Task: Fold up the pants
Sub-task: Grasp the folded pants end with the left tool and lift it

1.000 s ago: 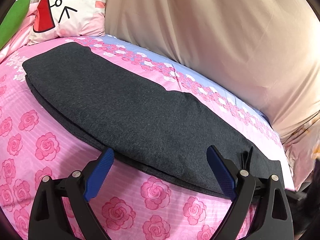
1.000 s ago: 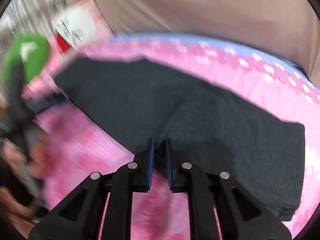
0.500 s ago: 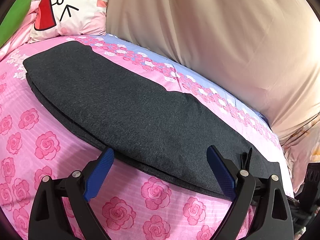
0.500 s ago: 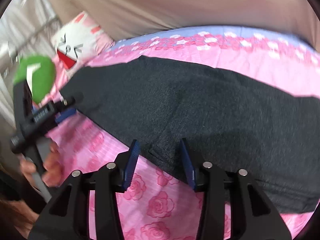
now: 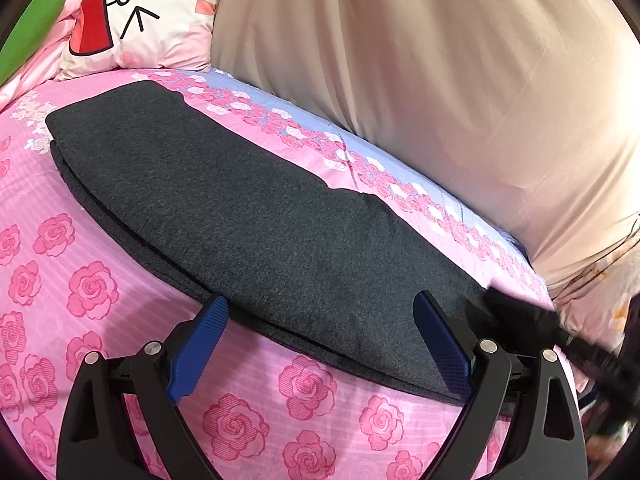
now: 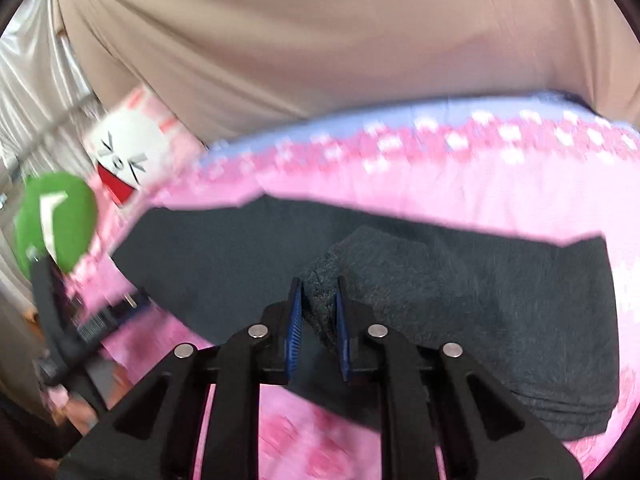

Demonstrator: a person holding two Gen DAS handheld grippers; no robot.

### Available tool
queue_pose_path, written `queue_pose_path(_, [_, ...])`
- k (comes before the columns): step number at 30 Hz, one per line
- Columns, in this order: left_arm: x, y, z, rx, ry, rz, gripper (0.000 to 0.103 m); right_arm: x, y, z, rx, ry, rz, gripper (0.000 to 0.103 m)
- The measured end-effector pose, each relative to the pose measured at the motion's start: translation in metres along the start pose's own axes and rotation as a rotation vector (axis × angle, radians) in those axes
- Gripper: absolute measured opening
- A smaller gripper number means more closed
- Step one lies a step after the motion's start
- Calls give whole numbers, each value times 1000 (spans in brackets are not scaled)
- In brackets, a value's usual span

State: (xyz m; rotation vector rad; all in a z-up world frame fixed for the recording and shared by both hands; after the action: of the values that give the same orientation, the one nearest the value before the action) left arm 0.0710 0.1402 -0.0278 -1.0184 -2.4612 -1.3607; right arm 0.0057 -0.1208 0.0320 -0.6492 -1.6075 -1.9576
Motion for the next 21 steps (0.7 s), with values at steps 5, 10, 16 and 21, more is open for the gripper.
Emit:
queue_pose_path(5, [3,0,3,20,-24,-12,92,-70,-33,48,107,41,202,23])
queue_pose_path(10, [26,13,29,96,-42,-43,92,-24,-27,25,35,22,96,51])
queue_pose_path(16, [81,76,120,338,100,-180,92,53,-26,-71,-107,-223,-54,72])
queue_pose_path(21, [63,88,176,519,79,-138,92,50,-59,-147,-347,-245,41,76])
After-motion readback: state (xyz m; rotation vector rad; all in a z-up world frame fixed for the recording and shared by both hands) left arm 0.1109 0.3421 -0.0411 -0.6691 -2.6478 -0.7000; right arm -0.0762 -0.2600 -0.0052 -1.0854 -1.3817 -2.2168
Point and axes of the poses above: each gripper's, at about its wrist camera, not at the fingertips, and x roughly against the way its jaws point, z to its left, y to its top, the point moved 1 cm from there along -x, roughly the way its jaws point, and after that the axes turned 15 degrees about -y, right-handed, at the moved point
